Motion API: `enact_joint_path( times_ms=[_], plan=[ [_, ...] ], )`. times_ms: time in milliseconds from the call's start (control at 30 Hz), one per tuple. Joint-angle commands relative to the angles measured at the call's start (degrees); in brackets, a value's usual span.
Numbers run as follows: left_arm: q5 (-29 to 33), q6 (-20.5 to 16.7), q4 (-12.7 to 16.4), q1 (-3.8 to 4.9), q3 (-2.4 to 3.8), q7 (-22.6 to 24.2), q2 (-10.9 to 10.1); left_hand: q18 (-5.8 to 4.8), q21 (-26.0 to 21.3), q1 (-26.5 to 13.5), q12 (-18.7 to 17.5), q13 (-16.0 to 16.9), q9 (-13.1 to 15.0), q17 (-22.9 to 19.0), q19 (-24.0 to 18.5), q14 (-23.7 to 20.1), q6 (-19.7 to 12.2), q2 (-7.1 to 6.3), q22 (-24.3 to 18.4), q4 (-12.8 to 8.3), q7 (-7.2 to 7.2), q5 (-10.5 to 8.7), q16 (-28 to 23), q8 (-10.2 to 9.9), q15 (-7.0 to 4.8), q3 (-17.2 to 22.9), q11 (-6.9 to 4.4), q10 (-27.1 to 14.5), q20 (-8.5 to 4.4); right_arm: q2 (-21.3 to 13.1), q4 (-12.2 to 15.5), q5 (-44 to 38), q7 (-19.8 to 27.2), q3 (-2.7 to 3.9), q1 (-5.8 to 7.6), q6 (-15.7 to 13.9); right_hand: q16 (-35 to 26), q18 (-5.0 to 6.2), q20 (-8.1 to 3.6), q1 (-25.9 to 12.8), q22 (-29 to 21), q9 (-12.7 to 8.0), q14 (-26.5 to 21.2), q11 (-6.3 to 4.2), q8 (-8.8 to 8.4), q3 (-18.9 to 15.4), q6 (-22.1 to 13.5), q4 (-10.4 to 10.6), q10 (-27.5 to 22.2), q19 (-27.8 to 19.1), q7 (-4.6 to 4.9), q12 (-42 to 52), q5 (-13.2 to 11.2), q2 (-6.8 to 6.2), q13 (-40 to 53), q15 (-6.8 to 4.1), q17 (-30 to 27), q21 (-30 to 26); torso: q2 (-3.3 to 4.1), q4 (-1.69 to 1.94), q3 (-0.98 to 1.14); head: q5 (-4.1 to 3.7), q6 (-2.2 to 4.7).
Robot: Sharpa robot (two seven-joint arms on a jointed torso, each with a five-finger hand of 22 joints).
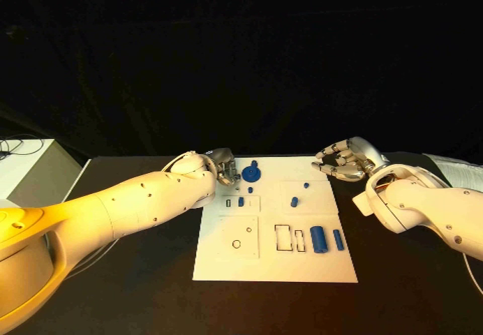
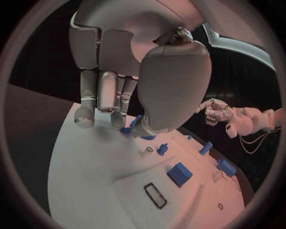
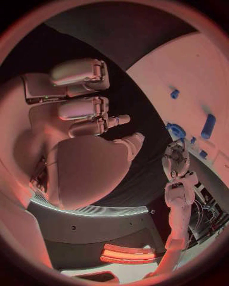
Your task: Assemble the parts on the task board
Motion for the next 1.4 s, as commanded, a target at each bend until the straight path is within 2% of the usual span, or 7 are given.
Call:
enact_joint_path(
  times_ms=[33, 233, 667, 800, 1000, 1167, 1400],
  plan=[
    [0.34, 2.11, 0.12, -0.34, -0.22, 0.21, -0.07, -0.97, 0.04, -0.84, -0.02, -0.07, 1.19, -0.11, -0.55, -0.37, -0.64, 0.0, -0.1, -4.16, -0.01, 0.23, 0.11, 2.45, 0.16, 4.77, 0.3, 0.09, 0.06, -0.01, 0.05, -0.45, 0.42, 0.02, -0.04, 0.85, -0.28, 0.1, 0.11, -0.55, 13.87, 0.09, 5.56, 0.35, 0.29, 0.33, -0.47, 0.09, 3.77, 5.12, -0.04, -0.13, 0.28, 0.14, 13.04, 0.28, 13.8, -0.33, 0.01, -0.04, 0.02, 0.02, 0.04],
    [0.51, 2.19, 0.26, -0.34, -0.22, 0.52, -0.22, -0.9, -0.13, -1.7, -0.17, -0.17, 1.08, -0.45, -0.79, -0.58, -1.02, 0.53, -0.29, -4.89, 0.15, 0.23, 0.0, 2.31, 0.24, 6.63, 0.4, -0.11, 0.11, -0.03, 0.04, -0.45, 0.41, 0.02, -0.04, 0.89, -0.28, 0.1, 0.11, -0.6, 13.88, 0.09, 5.56, 0.35, 0.3, 0.34, -0.47, 0.11, 3.76, 5.13, -0.04, -0.13, 0.31, 0.14, 13.04, 0.28, 13.79, -0.32, 0.02, -0.04, 0.04, 0.01, 0.04],
    [0.77, 1.8, 0.34, -0.34, -0.22, 1.49, -0.36, -0.81, 0.14, -3.75, -0.34, -0.38, 1.08, -0.78, -1.1, -0.85, -1.18, 2.82, -0.11, -9.13, 0.46, 0.19, -0.11, 2.55, 0.25, 13.63, 0.47, -0.41, 0.04, -0.07, -0.02, -0.45, 0.36, 0.02, -0.04, 1.17, -0.3, 0.1, 0.11, -0.66, 13.87, 0.09, 5.55, 0.35, 0.3, 0.34, -0.48, 0.13, 3.77, 5.12, -0.04, -0.12, 0.33, 0.14, 13.04, 0.28, 13.76, -0.34, -0.01, -0.04, 0.06, -0.05, 0.11],
    [0.78, 1.25, 0.31, -0.34, -0.22, 1.69, -0.4, -0.84, 0.41, -4.38, -0.21, -0.34, 1.11, -0.6, -0.98, -0.75, -0.83, 3.0, 0.16, -10.05, 0.42, 0.18, -0.06, 2.72, 0.22, 14.65, 0.45, -0.32, -0.01, -0.07, -0.07, -0.45, 0.36, 0.02, -0.05, 1.24, -0.31, 0.11, 0.11, -0.74, 13.85, 0.09, 5.54, 0.35, 0.31, 0.33, -0.48, 0.16, 3.76, 5.11, -0.04, -0.14, 0.35, 0.14, 13.03, 0.28, 13.72, -0.37, 0.02, -0.04, 0.04, -0.08, 0.12],
    [0.73, 0.46, 0.52, -0.34, -0.21, 1.81, -0.67, -0.88, 0.66, -4.96, -0.1, -0.33, 1.15, -0.41, -0.84, -0.61, -0.53, 3.0, 0.42, -10.71, 0.37, 0.19, 0.0, 2.88, 0.21, 15.28, 0.45, -0.19, -0.05, -0.06, -0.16, -0.45, 0.34, 0.02, -0.08, 1.32, -0.31, 0.11, 0.11, -0.74, 13.85, 0.09, 5.54, 0.35, 0.31, 0.33, -0.48, 0.16, 3.76, 5.11, -0.04, -0.14, 0.35, 0.14, 13.03, 0.28, 13.72, -0.37, 0.02, -0.03, 0.02, -0.08, 0.09],
    [0.41, -0.44, 1.17, -0.35, -0.2, 1.97, -1.31, -1.02, 1.37, -6.05, -0.02, -0.35, 1.21, 0.38, -0.23, -0.09, 0.16, 2.16, 1.22, -12.26, 0.23, 0.22, 0.22, 3.22, 0.1, 16.23, 0.33, 0.23, -0.16, -0.1, -0.22, -0.45, 0.34, 0.01, -0.13, 1.36, -0.31, 0.11, 0.11, -0.74, 13.85, 0.09, 5.54, 0.35, 0.31, 0.33, -0.48, 0.16, 3.76, 5.11, -0.04, -0.14, 0.35, 0.14, 13.03, 0.28, 13.72, -0.37, -0.01, 0.02, 0.01, -0.11, 0.04],
    [-0.04, -2.42, 2.51, -0.39, -0.14, 2.92, -2.95, -1.23, 2.19, -7.01, -0.01, -0.4, 1.13, 1.61, 0.6, 0.69, 0.93, 1.61, 2.19, -13.36, 0.02, 0.25, 0.54, 3.47, -0.09, 17.1, 0.13, 0.91, -0.31, -0.22, -0.24, -0.45, 0.36, 0.01, -0.17, 1.34, -0.31, 0.11, 0.11, -0.74, 13.85, 0.09, 5.54, 0.35, 0.31, 0.33, -0.48, 0.16, 3.76, 5.11, -0.04, -0.14, 0.35, 0.14, 13.03, 0.28, 13.72, -0.37, -0.11, 0.15, -0.06, -0.12, -0.05]
  ],
)
